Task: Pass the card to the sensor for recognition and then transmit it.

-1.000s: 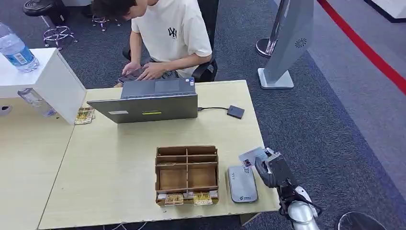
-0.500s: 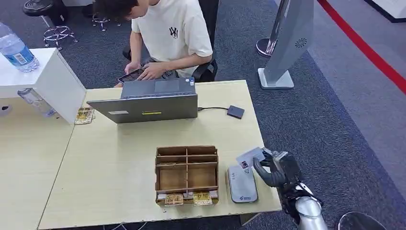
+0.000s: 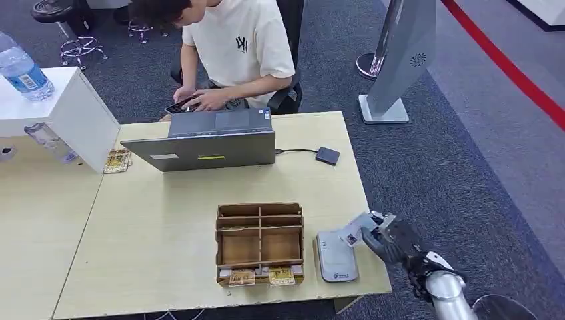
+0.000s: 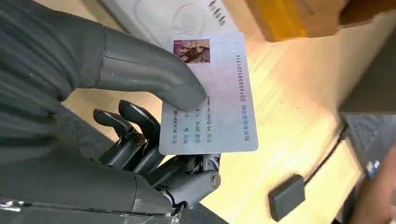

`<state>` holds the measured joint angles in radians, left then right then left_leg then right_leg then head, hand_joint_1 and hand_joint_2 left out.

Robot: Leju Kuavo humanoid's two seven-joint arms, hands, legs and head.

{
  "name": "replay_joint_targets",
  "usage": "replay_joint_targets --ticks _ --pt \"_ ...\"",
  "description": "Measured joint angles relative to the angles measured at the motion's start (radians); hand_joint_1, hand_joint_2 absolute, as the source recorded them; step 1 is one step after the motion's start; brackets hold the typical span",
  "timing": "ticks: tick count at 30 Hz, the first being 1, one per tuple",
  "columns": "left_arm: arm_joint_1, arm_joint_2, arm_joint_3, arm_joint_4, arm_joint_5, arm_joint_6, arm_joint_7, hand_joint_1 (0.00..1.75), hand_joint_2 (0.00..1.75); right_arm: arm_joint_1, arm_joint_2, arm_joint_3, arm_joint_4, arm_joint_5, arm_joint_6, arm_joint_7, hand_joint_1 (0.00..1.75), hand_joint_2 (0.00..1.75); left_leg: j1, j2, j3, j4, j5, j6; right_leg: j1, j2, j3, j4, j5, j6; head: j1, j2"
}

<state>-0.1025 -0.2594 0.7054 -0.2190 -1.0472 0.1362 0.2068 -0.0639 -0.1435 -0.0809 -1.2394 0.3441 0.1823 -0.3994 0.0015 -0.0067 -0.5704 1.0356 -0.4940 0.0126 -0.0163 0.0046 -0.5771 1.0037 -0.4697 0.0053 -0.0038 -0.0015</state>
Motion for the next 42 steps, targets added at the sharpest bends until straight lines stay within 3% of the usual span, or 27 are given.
replay_joint_targets --ticks 7,27,42 --pt "0.002 0.001 0.004 0.000 0.003 -0.002 -0.001 0.00 0.00 -0.023 -0.036 0.039 0.022 0.051 0.008 0.005 1.75 1.75 0.000 0.000 0.000 0.000 0.000 0.000 0.000 0.000 0.000 0.000 0.000 0.000 0.000 0.000" --pt "0.009 0.004 0.027 0.000 0.018 -0.004 -0.001 0.00 0.00 -0.045 -0.063 0.142 0.035 0.071 0.061 0.002 1.75 1.75 0.000 0.000 0.000 0.000 0.000 0.000 0.000 0.000 0.000 0.000 0.000 0.000 0.000 0.000" --pt "0.014 0.008 0.047 0.000 0.021 -0.009 -0.004 0.00 0.00 -0.089 -0.105 0.229 0.075 0.189 -0.008 0.041 1.75 1.75 0.000 0.000 0.000 0.000 0.000 0.000 0.000 0.000 0.000 0.000 0.000 0.000 0.000 0.000"
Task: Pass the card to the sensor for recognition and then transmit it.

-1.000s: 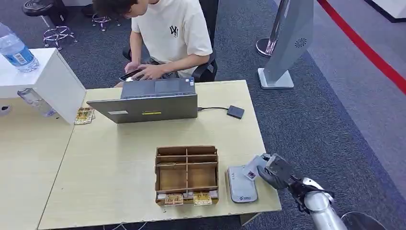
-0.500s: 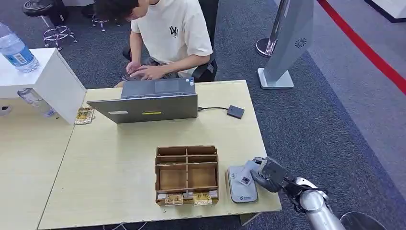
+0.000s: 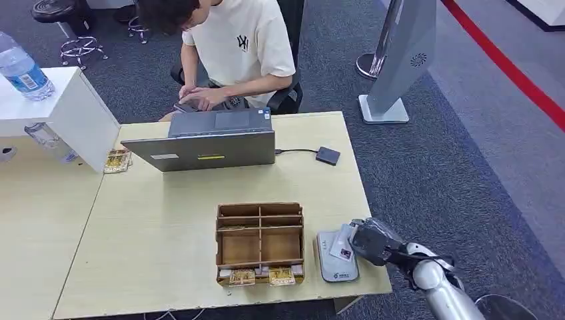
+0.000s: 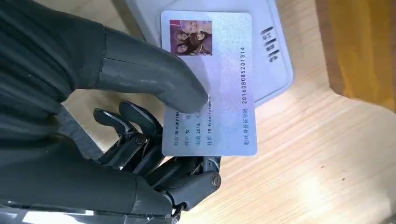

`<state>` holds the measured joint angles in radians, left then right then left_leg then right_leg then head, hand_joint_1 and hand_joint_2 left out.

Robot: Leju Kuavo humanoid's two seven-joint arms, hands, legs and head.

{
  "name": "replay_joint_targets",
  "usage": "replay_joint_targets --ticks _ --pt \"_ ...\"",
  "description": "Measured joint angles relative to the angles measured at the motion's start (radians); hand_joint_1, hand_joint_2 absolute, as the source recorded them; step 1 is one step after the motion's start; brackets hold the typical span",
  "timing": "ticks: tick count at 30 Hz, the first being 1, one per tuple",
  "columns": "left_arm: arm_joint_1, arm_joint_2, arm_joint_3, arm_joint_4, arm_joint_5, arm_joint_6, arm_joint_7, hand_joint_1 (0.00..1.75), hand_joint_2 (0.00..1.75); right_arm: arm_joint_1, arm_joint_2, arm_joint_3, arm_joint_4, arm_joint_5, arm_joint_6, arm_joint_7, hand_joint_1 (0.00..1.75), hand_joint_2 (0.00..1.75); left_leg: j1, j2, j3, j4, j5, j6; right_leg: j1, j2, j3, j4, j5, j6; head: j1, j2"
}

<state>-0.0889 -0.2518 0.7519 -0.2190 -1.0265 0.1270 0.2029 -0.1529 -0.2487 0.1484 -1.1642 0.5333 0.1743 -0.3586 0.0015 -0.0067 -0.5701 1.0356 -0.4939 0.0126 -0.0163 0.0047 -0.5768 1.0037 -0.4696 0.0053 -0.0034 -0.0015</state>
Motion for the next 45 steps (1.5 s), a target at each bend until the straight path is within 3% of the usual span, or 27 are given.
replay_joint_targets --ticks 31,36,45 --pt "0.001 0.000 0.020 0.000 0.000 -0.002 0.003 0.00 0.00 -0.015 -0.008 0.049 0.019 0.026 -0.041 0.014 1.75 1.75 0.000 0.000 0.001 0.000 0.000 0.000 0.000 0.000 0.001 0.000 0.000 0.000 0.000 0.000" --pt "0.001 -0.001 0.021 0.000 -0.003 -0.002 0.003 0.00 0.00 -0.014 0.015 0.042 0.012 0.010 -0.114 0.009 1.75 1.75 0.000 0.000 0.001 0.000 0.000 0.000 0.000 0.000 0.001 0.000 0.000 0.000 0.000 0.000" --pt "0.002 -0.019 0.021 0.000 -0.026 0.002 0.003 0.00 0.00 -0.008 0.152 -0.087 -0.107 0.017 -0.407 -0.009 1.75 1.75 0.000 0.000 0.001 0.000 0.000 0.000 0.000 0.000 0.001 0.000 0.000 0.000 0.000 0.000"
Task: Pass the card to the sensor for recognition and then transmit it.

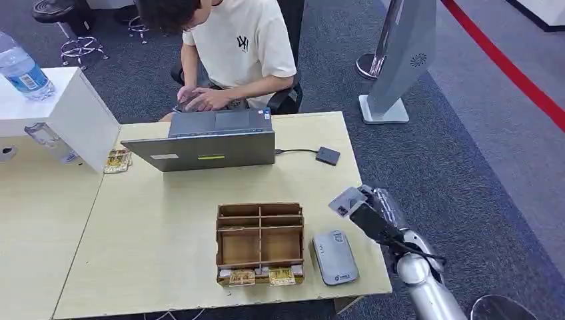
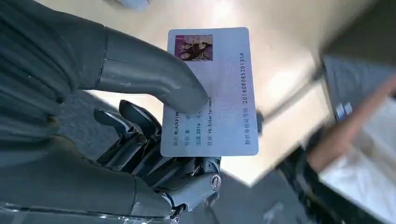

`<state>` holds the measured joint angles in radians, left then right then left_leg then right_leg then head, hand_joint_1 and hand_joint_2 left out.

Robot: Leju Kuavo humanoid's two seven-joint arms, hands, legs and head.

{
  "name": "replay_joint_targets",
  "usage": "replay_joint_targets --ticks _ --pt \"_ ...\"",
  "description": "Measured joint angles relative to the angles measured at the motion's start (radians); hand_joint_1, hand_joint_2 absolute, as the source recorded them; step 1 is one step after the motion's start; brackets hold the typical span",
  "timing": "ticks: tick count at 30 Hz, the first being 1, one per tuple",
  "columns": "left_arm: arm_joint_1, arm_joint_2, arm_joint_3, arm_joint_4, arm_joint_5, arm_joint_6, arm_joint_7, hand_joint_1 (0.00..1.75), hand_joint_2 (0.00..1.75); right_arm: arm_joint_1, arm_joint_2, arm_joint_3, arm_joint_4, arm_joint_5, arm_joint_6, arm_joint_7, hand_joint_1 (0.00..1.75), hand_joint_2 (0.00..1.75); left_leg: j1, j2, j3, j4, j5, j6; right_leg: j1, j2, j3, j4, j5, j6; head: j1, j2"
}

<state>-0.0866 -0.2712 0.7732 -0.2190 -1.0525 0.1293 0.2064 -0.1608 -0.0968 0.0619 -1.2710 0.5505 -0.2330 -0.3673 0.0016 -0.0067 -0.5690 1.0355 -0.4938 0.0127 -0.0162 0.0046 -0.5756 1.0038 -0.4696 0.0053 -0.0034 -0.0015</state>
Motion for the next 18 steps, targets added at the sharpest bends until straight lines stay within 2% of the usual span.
replay_joint_targets --ticks 5,9,14,18 --pt "0.000 -0.010 0.000 0.000 -0.019 0.005 0.002 0.00 0.00 0.017 0.076 -0.080 -0.087 0.001 -0.100 -0.032 1.75 1.75 0.000 0.000 0.000 0.000 0.000 0.000 0.000 0.000 0.000 0.000 0.000 0.000 0.000 0.000" --pt "0.000 -0.018 0.000 0.000 -0.034 0.008 0.003 0.00 0.00 0.038 0.124 -0.107 -0.159 0.028 -0.155 -0.060 1.75 1.75 0.000 0.000 0.000 0.000 0.000 0.000 0.000 0.000 0.000 0.000 0.000 0.000 0.000 0.000" --pt "-0.001 -0.024 -0.001 0.000 -0.057 0.010 0.003 0.00 0.00 0.054 0.179 -0.096 -0.227 0.130 -0.237 -0.102 1.75 1.75 0.000 0.000 0.000 0.000 0.000 0.000 0.000 0.000 0.000 0.000 0.000 0.000 0.000 0.000" --pt "-0.006 -0.029 -0.005 0.000 -0.076 0.008 0.007 0.00 0.00 0.048 0.216 -0.027 -0.241 0.269 -0.316 -0.094 1.75 1.75 0.000 0.001 0.000 0.000 0.000 -0.001 0.000 0.001 0.000 0.000 0.000 0.000 0.000 0.000"
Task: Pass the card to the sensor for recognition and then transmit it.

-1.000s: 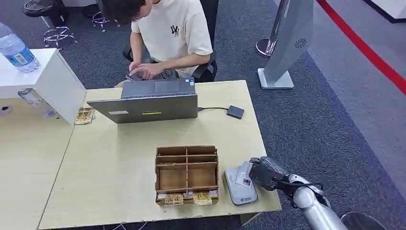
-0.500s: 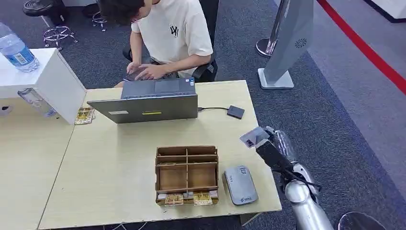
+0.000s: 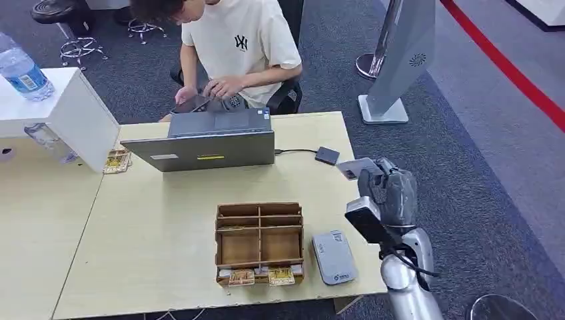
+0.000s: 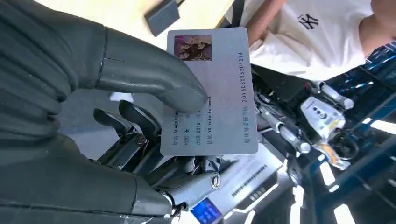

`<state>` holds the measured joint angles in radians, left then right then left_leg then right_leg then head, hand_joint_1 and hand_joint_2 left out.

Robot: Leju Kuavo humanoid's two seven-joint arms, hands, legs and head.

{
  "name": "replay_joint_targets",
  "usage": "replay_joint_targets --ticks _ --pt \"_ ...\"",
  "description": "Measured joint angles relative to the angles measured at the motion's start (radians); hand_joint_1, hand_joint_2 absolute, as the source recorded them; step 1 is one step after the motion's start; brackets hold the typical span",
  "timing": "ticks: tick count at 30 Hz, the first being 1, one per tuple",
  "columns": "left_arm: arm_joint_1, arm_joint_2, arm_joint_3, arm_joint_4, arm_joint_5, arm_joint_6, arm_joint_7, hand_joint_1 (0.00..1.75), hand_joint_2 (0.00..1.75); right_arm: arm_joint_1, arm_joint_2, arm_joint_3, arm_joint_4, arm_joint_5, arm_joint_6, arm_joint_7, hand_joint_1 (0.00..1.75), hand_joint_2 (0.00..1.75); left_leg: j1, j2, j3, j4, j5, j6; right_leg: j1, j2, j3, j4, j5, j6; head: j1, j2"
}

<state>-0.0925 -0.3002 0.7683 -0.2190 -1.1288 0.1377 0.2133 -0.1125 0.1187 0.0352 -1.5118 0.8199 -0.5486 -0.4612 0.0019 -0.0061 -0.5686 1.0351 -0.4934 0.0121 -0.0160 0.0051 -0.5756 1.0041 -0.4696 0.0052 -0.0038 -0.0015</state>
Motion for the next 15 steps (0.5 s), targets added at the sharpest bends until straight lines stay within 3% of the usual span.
replay_joint_targets --ticks 6,10,15 --pt "-0.011 -0.005 -0.019 0.000 -0.031 -0.004 0.018 0.00 0.00 -0.069 0.026 0.142 0.036 0.152 -0.122 0.029 1.75 1.75 0.000 0.000 0.000 0.000 0.001 0.000 0.000 0.000 0.000 0.000 0.000 0.000 0.000 0.000" --pt "-0.022 -0.005 -0.036 0.000 -0.050 -0.013 0.030 0.00 0.00 -0.133 0.070 0.192 0.064 0.307 -0.137 0.018 1.75 1.75 0.000 0.000 0.000 0.000 0.001 0.000 0.000 0.000 0.000 0.001 0.001 -0.001 0.000 0.000" --pt "-0.037 -0.018 -0.058 0.000 -0.070 0.001 0.066 0.00 0.00 -0.211 0.119 0.198 0.106 0.433 -0.141 -0.001 1.75 1.75 0.000 0.000 0.000 0.000 0.001 -0.001 0.000 0.000 0.000 0.001 0.001 -0.001 0.000 0.000"
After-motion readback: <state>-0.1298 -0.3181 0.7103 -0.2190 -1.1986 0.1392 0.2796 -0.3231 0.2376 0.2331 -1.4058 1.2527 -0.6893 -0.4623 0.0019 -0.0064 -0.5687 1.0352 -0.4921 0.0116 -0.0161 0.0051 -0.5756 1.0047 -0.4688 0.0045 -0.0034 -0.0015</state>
